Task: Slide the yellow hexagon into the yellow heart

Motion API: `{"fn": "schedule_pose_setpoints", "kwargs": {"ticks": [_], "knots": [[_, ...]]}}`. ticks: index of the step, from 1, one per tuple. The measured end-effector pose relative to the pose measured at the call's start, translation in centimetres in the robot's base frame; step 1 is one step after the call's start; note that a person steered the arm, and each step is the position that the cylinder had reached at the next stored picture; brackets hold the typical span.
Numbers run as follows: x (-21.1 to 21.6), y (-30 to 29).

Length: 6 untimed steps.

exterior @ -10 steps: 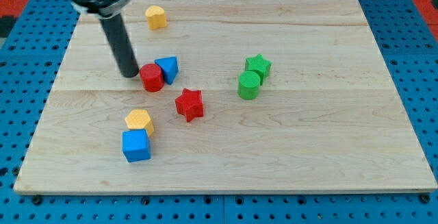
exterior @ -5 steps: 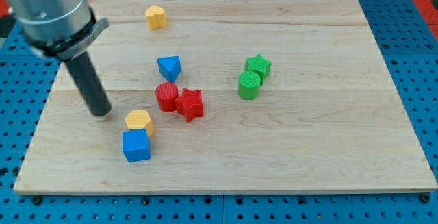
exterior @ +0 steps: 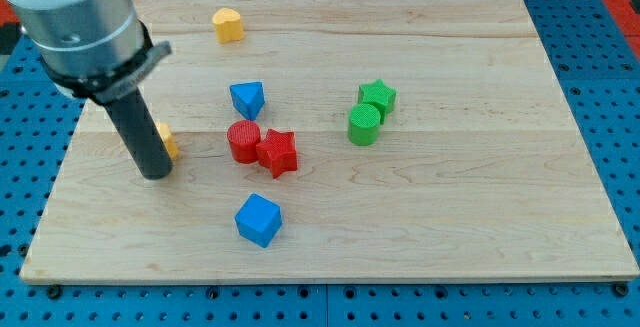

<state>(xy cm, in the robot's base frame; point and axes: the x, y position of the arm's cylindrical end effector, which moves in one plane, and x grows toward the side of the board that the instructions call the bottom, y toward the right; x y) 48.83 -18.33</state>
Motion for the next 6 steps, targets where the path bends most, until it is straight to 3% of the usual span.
{"fn": "schedule_pose_setpoints", "kwargs": {"ticks": [1, 2, 3, 4, 6], "knots": [[-4.1, -1.3], [-2.7, -2.2], [-4.9, -4.3], [-11.6, -2.6], [-18.0, 0.0]]}}
